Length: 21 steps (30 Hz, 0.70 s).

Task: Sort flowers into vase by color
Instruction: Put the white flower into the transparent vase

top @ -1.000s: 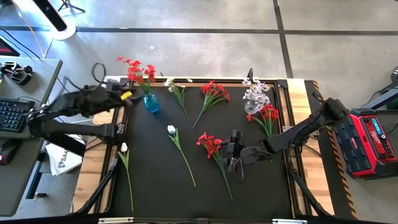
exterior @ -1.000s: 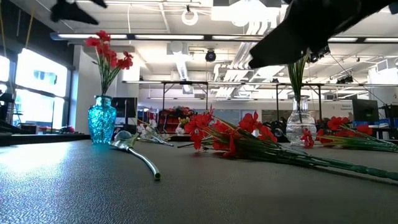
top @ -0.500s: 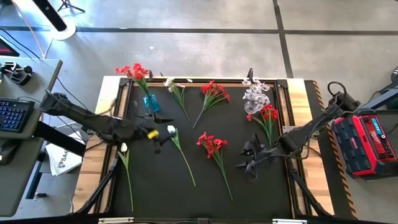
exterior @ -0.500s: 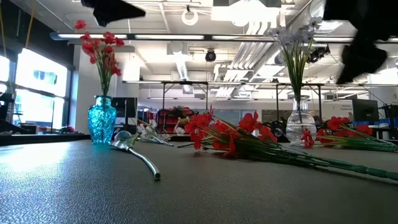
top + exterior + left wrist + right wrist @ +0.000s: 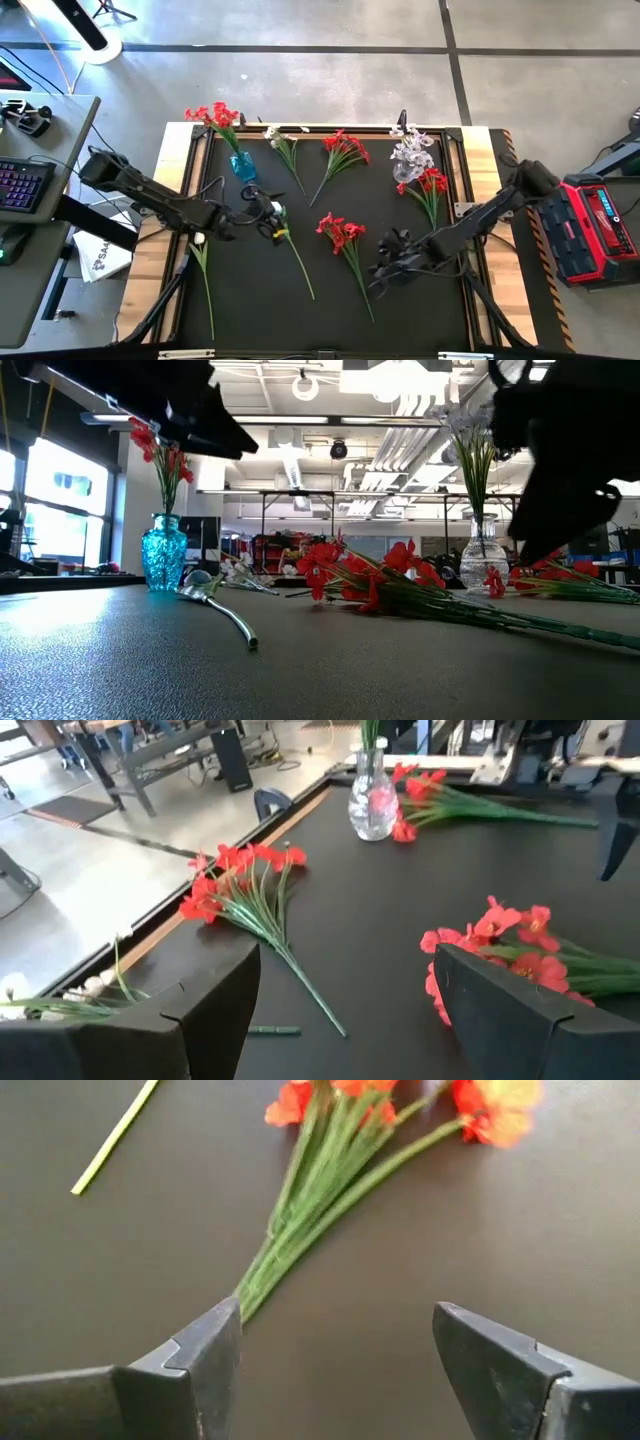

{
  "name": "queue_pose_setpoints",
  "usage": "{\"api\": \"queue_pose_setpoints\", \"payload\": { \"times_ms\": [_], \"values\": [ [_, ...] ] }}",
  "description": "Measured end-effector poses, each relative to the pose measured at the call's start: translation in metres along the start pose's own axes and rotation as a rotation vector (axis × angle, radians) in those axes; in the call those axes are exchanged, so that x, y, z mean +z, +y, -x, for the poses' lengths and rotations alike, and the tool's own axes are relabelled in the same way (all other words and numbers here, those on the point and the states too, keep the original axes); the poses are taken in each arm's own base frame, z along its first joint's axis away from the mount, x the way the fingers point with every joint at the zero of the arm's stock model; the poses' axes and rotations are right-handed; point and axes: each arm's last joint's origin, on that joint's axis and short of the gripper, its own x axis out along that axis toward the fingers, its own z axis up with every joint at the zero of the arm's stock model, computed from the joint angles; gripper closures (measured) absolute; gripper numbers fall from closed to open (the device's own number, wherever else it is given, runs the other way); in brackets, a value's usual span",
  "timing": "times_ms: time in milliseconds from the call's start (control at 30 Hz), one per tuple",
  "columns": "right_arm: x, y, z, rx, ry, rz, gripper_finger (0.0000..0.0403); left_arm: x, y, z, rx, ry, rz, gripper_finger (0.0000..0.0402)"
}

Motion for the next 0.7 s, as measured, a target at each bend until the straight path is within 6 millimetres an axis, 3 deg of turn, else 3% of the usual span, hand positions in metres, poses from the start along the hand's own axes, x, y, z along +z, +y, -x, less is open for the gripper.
{"api": "queue_pose_setpoints", "payload": {
  "times_ms": [133,300,433,700],
  "values": [
    [0.012,0.017,-0.009,-0.057,0.045,0.109,0.0128,-0.005,-0.003,-0.004,0.004,0.017,0.019,0.0117],
    [0.026,0.034,0.0,-0.142,0.089,0.254,0.0128,-0.008,-0.007,-0.003,-0.007,0.025,0.038,0.0117],
    [0.035,0.04,0.011,-0.196,0.06,0.297,0.0128,-0.009,-0.011,0.001,-0.024,0.021,0.064,0.0117],
    [0.04,0.042,0.012,-0.217,-0.036,0.284,0.0128,-0.015,-0.022,0.006,-0.052,0.023,0.152,0.0117]
  ]
}}
